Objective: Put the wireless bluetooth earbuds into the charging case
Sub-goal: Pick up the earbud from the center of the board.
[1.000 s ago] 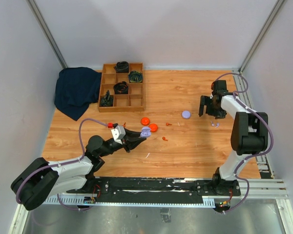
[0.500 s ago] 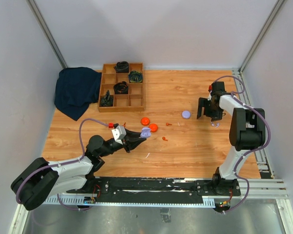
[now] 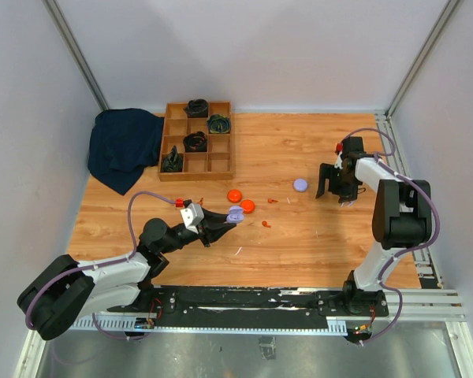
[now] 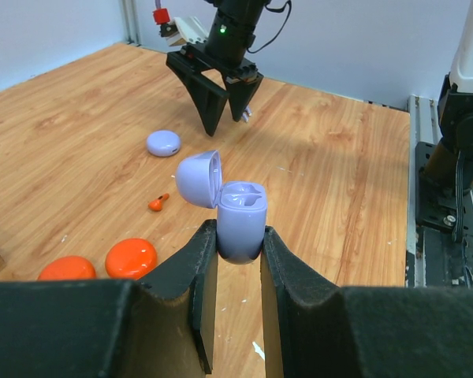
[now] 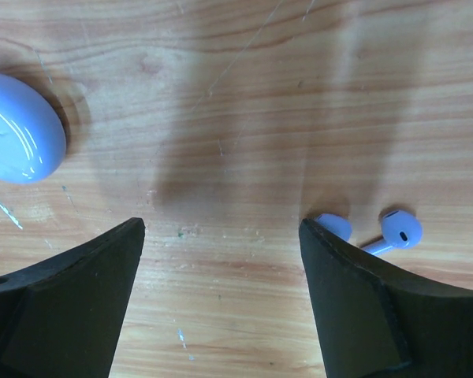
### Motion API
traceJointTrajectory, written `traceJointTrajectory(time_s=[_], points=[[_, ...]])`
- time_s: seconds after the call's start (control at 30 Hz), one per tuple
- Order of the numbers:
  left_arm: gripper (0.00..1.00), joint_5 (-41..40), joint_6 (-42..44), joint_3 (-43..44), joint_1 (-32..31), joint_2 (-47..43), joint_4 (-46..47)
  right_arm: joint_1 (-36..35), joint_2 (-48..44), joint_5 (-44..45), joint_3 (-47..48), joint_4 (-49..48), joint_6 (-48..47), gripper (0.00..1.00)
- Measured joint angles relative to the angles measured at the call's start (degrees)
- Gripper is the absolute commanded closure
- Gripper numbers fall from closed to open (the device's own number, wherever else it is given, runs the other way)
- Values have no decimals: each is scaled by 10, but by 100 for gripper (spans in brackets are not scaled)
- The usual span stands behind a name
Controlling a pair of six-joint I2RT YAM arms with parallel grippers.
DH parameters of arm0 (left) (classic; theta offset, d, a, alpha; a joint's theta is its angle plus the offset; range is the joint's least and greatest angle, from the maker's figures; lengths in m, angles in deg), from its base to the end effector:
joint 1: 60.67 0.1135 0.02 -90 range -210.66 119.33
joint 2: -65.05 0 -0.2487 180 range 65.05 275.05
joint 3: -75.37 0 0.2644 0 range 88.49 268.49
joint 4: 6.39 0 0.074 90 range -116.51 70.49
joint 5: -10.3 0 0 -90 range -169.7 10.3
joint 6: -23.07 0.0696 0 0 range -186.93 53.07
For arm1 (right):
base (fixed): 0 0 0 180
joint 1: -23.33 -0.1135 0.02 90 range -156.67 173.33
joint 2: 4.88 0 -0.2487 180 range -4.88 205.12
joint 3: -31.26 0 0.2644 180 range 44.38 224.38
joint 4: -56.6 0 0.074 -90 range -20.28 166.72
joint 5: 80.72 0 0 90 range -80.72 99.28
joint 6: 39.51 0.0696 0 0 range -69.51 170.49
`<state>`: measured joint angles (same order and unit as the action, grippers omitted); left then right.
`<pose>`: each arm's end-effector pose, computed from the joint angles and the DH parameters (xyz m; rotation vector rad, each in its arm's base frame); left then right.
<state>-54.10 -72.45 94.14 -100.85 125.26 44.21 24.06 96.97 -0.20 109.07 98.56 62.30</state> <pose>0.1561 -0.1712 0.1761 0.8006 1.2680 -0.9640 0.3707 0.0067 0.1189 0.2501 2.7162 0.2810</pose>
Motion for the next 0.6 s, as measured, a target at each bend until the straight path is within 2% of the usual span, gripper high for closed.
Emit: traceJointTrajectory(time_s=[0.37, 0.6], points=[[100, 0, 0, 0, 0, 0, 0, -2, -31, 12, 6, 57, -3, 21], [100, 0, 0, 0, 0, 0, 0, -3, -47, 91, 48, 81, 0, 29]])
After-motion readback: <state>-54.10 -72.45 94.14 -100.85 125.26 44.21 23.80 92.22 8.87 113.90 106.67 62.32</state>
